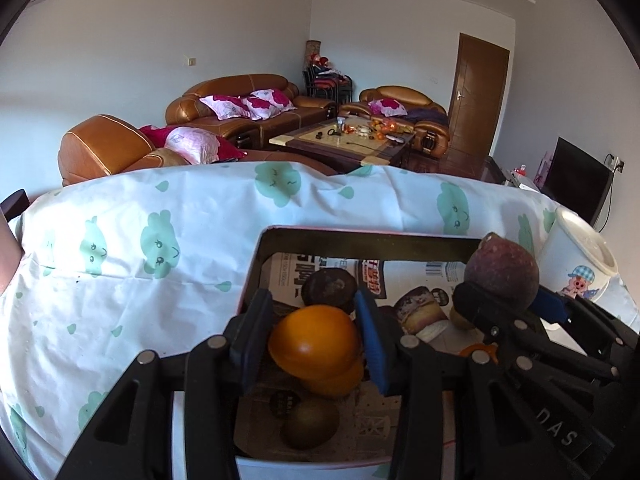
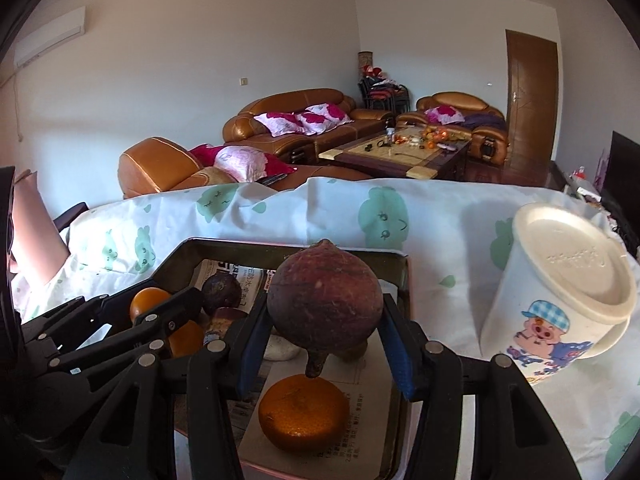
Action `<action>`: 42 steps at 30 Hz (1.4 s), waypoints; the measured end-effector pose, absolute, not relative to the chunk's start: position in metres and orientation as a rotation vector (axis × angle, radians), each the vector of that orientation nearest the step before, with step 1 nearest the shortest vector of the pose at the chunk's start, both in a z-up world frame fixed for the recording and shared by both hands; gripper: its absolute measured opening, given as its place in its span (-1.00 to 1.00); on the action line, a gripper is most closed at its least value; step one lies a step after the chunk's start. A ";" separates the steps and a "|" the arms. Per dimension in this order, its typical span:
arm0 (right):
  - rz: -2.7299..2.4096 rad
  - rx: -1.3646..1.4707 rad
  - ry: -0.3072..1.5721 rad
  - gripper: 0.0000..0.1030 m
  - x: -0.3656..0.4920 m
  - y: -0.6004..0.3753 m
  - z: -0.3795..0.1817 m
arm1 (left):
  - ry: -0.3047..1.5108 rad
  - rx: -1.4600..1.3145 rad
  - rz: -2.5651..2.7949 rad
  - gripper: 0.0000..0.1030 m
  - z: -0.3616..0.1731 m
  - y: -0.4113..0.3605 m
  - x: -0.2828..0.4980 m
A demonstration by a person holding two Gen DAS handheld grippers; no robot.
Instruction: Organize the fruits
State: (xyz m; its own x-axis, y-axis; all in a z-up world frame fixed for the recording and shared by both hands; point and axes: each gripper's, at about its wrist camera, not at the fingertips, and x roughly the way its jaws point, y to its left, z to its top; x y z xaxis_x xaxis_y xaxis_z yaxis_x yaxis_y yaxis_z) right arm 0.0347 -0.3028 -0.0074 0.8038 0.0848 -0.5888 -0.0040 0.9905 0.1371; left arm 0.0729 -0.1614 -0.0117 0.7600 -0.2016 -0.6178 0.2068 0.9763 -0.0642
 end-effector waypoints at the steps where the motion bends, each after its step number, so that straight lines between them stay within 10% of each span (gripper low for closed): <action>1: 0.066 0.146 0.636 0.07 0.034 -0.304 -0.008 | 0.662 0.010 -0.207 0.06 -0.011 -0.160 0.070; 5: 0.109 0.163 0.600 0.08 0.026 -0.304 -0.004 | 0.645 -0.006 -0.191 0.22 -0.004 -0.152 0.060; 11: 0.136 0.230 0.528 0.27 0.006 -0.310 0.005 | 0.599 -0.066 -0.146 1.00 0.007 -0.129 0.045; 18: -0.022 0.236 0.314 0.61 -0.042 -0.306 0.024 | 0.518 -0.042 -0.151 1.00 0.015 -0.119 0.018; 42: -0.166 0.141 0.184 0.63 -0.087 -0.289 0.032 | 0.398 0.037 -0.099 1.00 0.018 -0.119 -0.020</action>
